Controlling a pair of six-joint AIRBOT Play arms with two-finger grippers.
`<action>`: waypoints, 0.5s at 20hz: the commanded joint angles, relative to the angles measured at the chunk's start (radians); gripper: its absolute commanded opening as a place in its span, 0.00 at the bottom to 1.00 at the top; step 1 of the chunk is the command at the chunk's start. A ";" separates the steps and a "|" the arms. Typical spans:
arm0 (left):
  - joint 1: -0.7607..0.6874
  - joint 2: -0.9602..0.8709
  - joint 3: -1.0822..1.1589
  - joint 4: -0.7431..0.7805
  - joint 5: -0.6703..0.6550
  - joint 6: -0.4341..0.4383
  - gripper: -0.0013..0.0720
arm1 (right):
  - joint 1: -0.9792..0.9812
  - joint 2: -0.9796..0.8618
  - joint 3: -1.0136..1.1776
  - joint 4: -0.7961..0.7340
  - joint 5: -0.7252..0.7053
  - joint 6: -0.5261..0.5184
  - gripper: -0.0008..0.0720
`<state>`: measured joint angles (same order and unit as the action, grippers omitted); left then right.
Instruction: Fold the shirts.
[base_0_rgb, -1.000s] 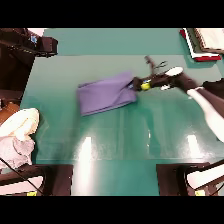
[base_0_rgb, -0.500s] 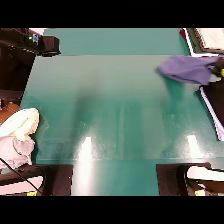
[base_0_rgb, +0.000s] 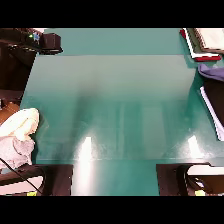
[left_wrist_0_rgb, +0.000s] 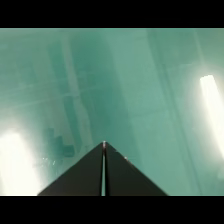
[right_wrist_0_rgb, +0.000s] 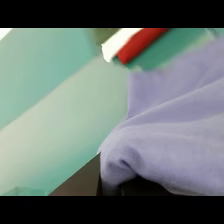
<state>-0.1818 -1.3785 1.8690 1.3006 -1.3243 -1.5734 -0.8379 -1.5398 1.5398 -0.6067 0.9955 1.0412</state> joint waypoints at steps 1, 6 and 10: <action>0.000 0.001 0.000 -0.004 -0.003 -0.001 0.05 | -0.007 -0.019 0.142 0.005 0.064 -0.007 0.03; 0.000 0.001 0.000 -0.004 -0.004 0.000 0.05 | -0.015 0.057 0.244 -0.022 0.107 0.014 0.03; 0.000 0.001 0.000 -0.003 -0.012 0.003 0.05 | -0.021 0.127 0.243 -0.301 0.143 0.174 0.03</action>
<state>-0.1818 -1.3785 1.8690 1.2968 -1.3293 -1.5738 -0.8558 -1.4540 1.7691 -0.7334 1.1038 1.1141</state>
